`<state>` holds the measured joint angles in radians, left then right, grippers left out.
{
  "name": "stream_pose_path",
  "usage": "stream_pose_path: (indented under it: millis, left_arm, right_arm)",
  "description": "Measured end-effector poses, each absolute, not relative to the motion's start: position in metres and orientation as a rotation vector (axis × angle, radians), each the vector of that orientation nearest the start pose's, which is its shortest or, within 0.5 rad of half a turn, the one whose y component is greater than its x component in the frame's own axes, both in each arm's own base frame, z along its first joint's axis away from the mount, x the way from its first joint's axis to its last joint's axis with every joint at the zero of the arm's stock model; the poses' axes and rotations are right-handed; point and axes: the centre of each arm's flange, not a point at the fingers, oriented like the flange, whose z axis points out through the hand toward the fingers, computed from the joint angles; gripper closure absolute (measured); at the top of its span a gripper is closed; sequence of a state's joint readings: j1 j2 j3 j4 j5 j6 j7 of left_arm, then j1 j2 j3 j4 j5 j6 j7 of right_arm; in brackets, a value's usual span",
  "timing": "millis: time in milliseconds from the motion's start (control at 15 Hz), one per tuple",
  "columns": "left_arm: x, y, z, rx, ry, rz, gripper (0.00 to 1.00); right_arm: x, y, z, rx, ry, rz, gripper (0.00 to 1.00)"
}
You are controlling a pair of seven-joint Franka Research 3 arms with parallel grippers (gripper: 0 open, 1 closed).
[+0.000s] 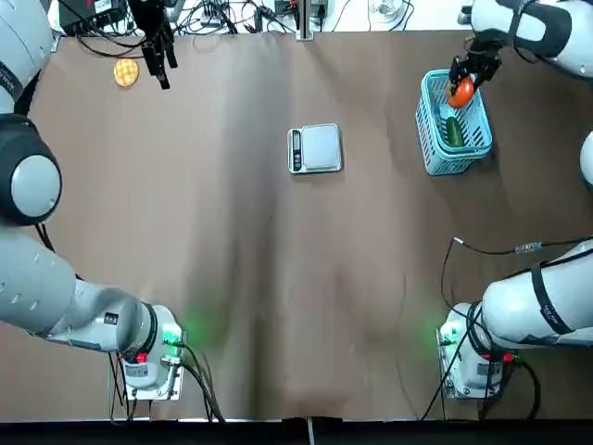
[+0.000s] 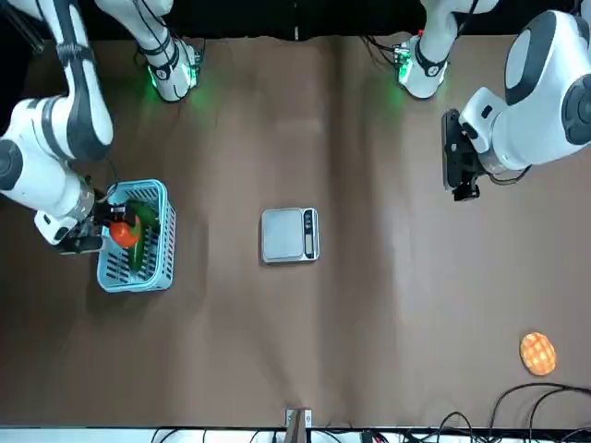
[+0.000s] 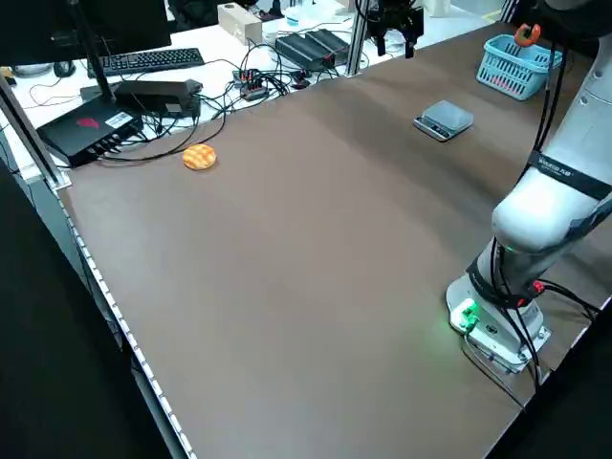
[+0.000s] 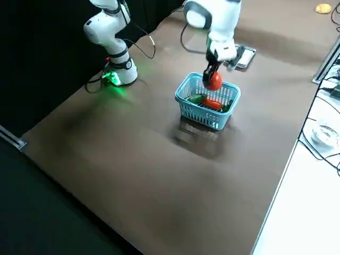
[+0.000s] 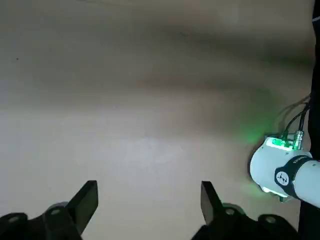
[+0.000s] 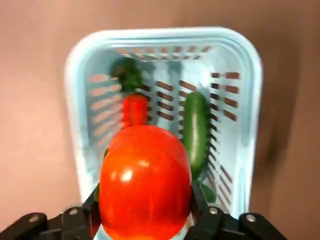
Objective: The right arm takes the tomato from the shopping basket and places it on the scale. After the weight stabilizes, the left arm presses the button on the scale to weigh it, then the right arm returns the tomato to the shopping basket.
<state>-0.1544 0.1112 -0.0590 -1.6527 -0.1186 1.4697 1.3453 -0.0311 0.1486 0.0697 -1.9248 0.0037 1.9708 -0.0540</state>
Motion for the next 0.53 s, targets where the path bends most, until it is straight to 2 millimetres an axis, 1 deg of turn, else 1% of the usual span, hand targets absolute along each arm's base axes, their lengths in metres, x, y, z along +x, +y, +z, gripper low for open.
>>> stream_pose_path:
  millis: [67,133,200,267,533]
  left_arm:
    - [0.548,-0.132,0.517,-2.419,2.379,0.313,0.08]
    - [0.548,-0.132,0.516,-2.419,2.380,0.316,0.08]
    - [0.548,-0.133,0.516,-2.417,2.381,0.316,0.04]
    - [0.548,-0.134,0.516,-2.414,2.384,0.316,0.00]
    - [0.546,-0.144,0.516,-2.390,2.405,0.316,0.00]
  right_arm:
    - [0.582,0.038,0.417,-3.111,-0.179,0.168,0.30]
    - [0.581,0.055,0.424,-3.087,-0.205,0.180,0.30]
    - [0.579,0.073,0.427,-3.054,-0.225,0.189,0.30]
    - [0.577,0.092,0.427,-3.015,-0.240,0.193,0.30]
    - [0.562,0.174,0.426,-2.840,-0.290,0.207,0.30]
